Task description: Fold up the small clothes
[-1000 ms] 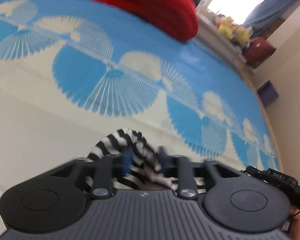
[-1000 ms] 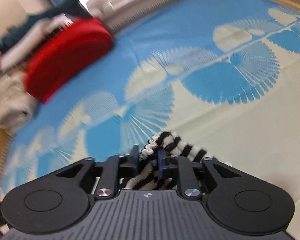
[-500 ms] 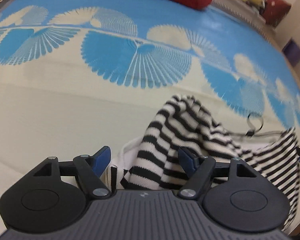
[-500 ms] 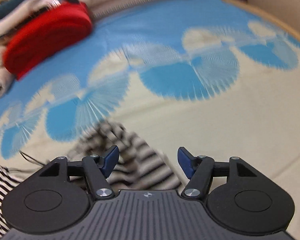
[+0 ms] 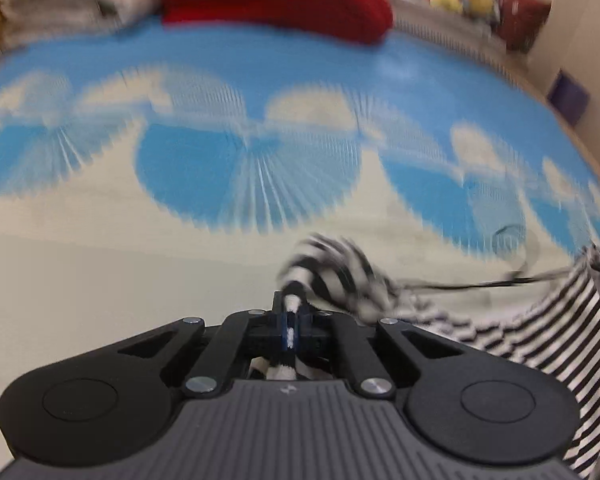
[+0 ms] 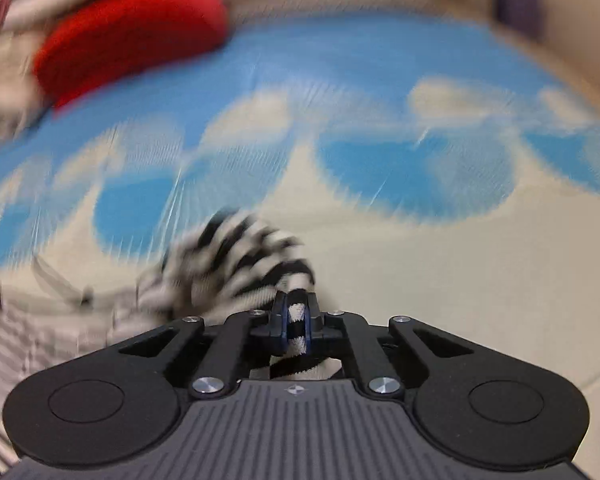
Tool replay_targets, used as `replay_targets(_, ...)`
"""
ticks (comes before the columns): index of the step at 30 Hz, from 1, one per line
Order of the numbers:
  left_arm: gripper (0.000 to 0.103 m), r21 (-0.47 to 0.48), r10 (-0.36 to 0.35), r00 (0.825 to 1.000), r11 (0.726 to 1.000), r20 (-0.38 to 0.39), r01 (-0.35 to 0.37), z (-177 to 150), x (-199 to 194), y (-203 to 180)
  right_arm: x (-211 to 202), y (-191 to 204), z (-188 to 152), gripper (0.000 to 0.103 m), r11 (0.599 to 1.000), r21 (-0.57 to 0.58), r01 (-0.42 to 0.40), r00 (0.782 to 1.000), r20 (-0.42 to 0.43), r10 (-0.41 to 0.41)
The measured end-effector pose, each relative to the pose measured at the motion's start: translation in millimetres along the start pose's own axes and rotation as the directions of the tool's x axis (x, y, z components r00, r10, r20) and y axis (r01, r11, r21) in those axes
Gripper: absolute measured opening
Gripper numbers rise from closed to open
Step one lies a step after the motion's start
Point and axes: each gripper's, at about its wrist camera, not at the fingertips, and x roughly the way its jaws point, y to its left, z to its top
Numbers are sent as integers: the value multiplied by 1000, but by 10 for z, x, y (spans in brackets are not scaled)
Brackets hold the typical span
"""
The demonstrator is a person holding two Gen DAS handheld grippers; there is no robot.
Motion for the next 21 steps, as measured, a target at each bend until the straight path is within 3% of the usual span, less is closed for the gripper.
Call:
replay_targets(2, 2, -10, 2, 999, 1000, 48, -2, 27, -71, 17, -94, -58, 50, 6, 999, 52, 5, 998, 69, -8)
replay_targets(4, 2, 33, 68, 998, 997, 0, -68, -4, 23, -30, 78, -9, -4, 7, 1000, 10, 4, 999, -38, -3)
replay_targets(6, 9, 38, 61, 988, 998, -139, -57, -66, 205, -19, 304, 49, -123, 11, 996, -51, 68, 981, -179, -77)
replay_targets(8, 20, 5, 27, 971, 1000, -238, -27, -129, 273, 11, 403, -5, -198, 30, 992, -24, 122, 953, -278, -124)
replay_targets(10, 34, 25, 37, 975, 999, -221, -32, -144, 152, 0, 313, -86, -191, 41, 992, 61, 107, 955, -285, -86)
replay_targets(12, 49, 51, 31, 982, 998, -184, -22, -145, -27, 6, 162, -166, -164, 43, 994, 94, 55, 962, -272, -27)
replay_targets(16, 50, 64, 16, 979, 998, -205, -3, -250, -296, 165, -98, -335, -202, 53, 996, 84, -25, 953, -300, 49)
replay_targets(21, 50, -15, -66, 941, 998, -331, 65, -542, -452, 556, -339, -499, -487, 53, 994, 41, -100, 906, -410, 108)
